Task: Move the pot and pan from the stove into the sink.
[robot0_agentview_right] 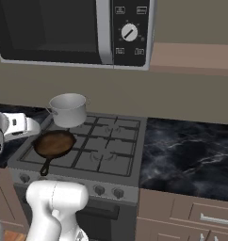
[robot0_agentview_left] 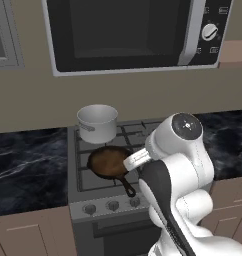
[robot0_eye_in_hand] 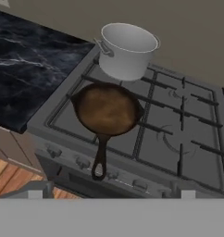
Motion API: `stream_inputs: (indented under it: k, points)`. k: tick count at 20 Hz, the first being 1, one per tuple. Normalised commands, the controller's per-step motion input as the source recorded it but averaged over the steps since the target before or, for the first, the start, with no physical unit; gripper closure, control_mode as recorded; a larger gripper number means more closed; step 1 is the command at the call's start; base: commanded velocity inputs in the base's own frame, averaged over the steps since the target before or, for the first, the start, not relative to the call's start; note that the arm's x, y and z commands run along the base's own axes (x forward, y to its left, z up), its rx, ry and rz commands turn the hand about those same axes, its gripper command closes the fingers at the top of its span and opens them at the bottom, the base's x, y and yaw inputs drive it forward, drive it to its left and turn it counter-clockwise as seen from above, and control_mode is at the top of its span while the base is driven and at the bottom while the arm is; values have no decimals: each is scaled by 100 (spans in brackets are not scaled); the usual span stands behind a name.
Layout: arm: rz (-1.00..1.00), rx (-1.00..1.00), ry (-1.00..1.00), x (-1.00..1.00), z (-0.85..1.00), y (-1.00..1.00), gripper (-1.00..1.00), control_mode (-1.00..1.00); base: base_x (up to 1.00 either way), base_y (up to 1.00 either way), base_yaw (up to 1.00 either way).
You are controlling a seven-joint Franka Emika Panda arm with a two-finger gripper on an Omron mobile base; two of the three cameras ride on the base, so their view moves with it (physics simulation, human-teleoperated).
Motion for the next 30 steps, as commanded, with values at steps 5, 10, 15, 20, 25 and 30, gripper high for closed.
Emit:
stream_inputs:
  k: [5, 10, 15, 20, 25, 30]
  points:
    - [1, 4, 11, -7, -32, 1, -100, -100, 0, 0, 0]
    - [1, 4, 7, -9, -41, 0, -100, -100, 0, 0, 0]
    - [0, 4, 3, -4, -42, 0, -100, -100, 0, 0, 0]
    - [0, 1, 0, -1, -43, -9, -100, -100, 0, 0, 0]
    - [0, 0, 0, 0, -48, -21, -100, -100, 0, 0, 0]
    - [-1, 5, 0, 0, -62, -21, -100, -100, 0, 0, 0]
